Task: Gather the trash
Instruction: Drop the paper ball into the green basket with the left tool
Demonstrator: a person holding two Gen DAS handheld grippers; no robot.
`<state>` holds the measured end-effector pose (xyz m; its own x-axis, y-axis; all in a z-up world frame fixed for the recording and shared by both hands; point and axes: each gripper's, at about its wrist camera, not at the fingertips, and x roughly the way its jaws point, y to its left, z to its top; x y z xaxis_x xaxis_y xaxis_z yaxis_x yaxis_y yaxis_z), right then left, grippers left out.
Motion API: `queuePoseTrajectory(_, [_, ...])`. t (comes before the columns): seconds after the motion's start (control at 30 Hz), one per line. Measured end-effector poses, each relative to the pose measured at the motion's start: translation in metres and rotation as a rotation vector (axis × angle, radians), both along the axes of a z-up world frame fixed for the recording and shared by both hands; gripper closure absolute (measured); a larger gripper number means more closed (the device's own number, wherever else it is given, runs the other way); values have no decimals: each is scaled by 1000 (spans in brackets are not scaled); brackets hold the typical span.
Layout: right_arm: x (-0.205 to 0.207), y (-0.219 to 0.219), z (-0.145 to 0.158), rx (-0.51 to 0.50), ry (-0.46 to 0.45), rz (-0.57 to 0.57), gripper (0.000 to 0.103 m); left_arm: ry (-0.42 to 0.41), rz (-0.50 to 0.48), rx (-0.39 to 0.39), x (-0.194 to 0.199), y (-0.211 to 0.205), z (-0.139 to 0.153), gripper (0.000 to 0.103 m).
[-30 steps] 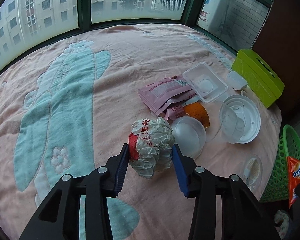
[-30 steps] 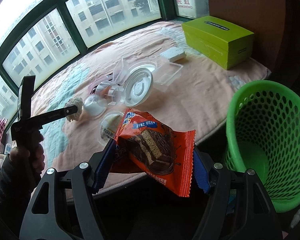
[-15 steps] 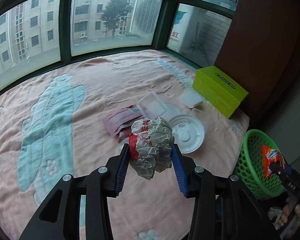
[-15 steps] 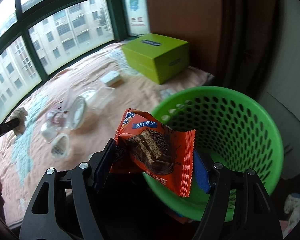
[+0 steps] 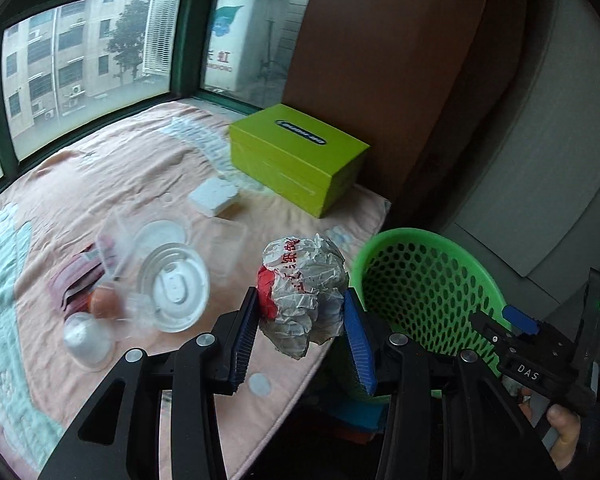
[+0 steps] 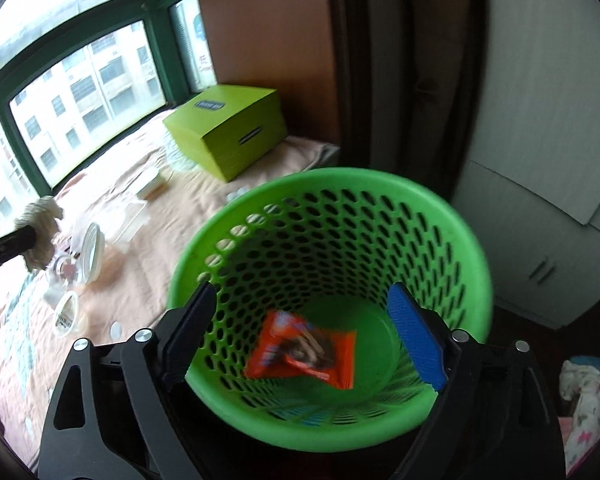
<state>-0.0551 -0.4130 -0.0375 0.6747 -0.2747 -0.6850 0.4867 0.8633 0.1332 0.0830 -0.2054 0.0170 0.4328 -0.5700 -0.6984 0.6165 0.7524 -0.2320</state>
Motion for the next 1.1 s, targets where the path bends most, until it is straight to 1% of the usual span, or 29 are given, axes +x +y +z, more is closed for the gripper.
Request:
queuePoseTrajectory(0.27, [-24, -22, 7, 11, -41, -60, 14, 35, -150, 20, -22, -72, -7, 61])
queuePoseTrajectory(0.4, [-34, -31, 5, 21, -49, -88, 14, 45, -211, 29, -35, -100, -13, 58])
queuePoseTrajectory(0.43, [-37, -32, 5, 26, -51, -92, 14, 49, -220, 31, -38, -105, -14, 56])
queuePoseTrajectory(0.5, [-40, -35, 4, 28, -51, -100, 14, 58, -236, 28, -41, -115, -17, 53])
queuePoseTrajectory(0.53, [-41, -36, 4, 29, -51, -102, 14, 66, -246, 23, -41, -118, -19, 47])
queuePoseTrajectory(0.57, [-42, -37, 3, 32, -52, -103, 14, 66, -246, 22, -42, -119, -20, 43])
queuePoseTrajectory(0.67, [-42, -36, 3, 34, -52, -97, 14, 67, -249, 18, -44, -119, -23, 41])
queuePoseTrajectory(0.77, [-38, -30, 6, 40, -65, -79, 14, 57, -211, 17, -41, -104, -22, 41])
queuePoseTrajectory(0.87, [-29, -18, 8, 34, -69, -35, 14, 44, -145, 12, -33, -81, -21, 41])
queuePoseTrajectory(1.1, [2, 28, 9, 22, -65, 114, 14, -6, 79, 25, -9, -3, -17, 41])
